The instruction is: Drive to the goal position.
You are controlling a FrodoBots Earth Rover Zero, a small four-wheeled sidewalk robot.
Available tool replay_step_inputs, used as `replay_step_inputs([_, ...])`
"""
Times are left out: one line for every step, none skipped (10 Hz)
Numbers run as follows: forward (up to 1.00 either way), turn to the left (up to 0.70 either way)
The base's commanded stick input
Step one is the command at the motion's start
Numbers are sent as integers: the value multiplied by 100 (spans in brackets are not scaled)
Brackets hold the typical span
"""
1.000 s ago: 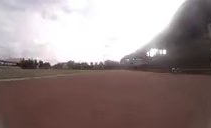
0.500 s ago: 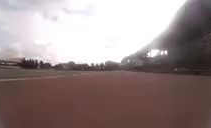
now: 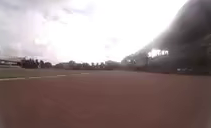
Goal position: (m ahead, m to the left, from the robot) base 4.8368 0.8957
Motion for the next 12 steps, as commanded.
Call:
replay_step_inputs([70,0])
replay_step_inputs([70,0])
replay_step_inputs([70,0])
replay_step_inputs([70,0])
replay_step_inputs([70,0])
replay_step_inputs([70,0])
replay_step_inputs([70,0])
replay_step_inputs([70,0])
replay_step_inputs([70,0])
replay_step_inputs([70,0])
replay_step_inputs([70,0])
replay_step_inputs([70,0])
